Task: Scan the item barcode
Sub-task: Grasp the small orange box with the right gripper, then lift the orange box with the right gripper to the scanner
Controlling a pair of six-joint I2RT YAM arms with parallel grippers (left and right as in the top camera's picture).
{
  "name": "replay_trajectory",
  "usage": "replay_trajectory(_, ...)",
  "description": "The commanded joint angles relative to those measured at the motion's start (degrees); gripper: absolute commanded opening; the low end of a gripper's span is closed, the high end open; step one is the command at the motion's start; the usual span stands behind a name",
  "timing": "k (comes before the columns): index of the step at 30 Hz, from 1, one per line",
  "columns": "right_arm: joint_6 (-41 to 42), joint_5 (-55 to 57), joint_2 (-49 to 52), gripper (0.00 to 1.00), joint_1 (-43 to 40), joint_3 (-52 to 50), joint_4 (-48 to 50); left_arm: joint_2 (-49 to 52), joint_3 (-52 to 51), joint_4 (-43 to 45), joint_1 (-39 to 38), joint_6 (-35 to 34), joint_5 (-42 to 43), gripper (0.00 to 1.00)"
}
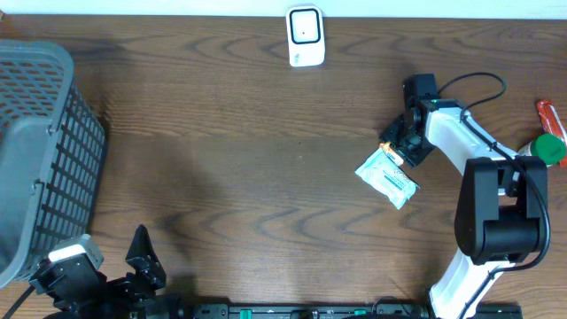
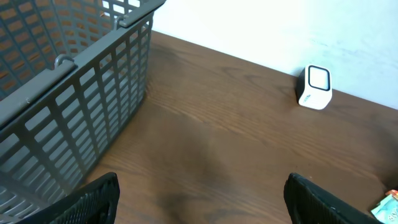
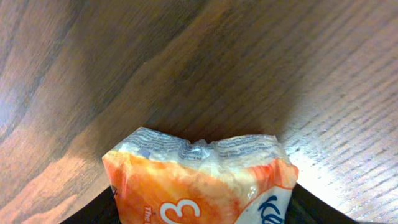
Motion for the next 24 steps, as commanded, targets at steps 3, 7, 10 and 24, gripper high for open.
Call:
replay_trajectory(3, -3.7, -6.1, 2.3, 0.57, 0.2, 6.3, -5.9, -0.3, 0.1, 0.0, -0.2, 1.0, -0.3, 0.85)
replay_trajectory(7, -6.4, -13.2, 2.3, 0.59, 0.1, 13.4, -12.9, -0.3, 0.1, 0.0, -0.2, 1.0, -0.3, 0.85)
replay_trajectory(10, -8.0, -20.1, 2.3, 0.59, 0.1, 17.8, -18.8, -0.3, 0.1, 0.0, -0.2, 1.0, -0.3, 0.85)
replay_trajectory(24, -21.3, -39.5, 2.3, 0.55, 0.2, 21.2, -37.3, -0.3, 0.1, 0.0, -0.2, 1.0, -0.3, 0.85)
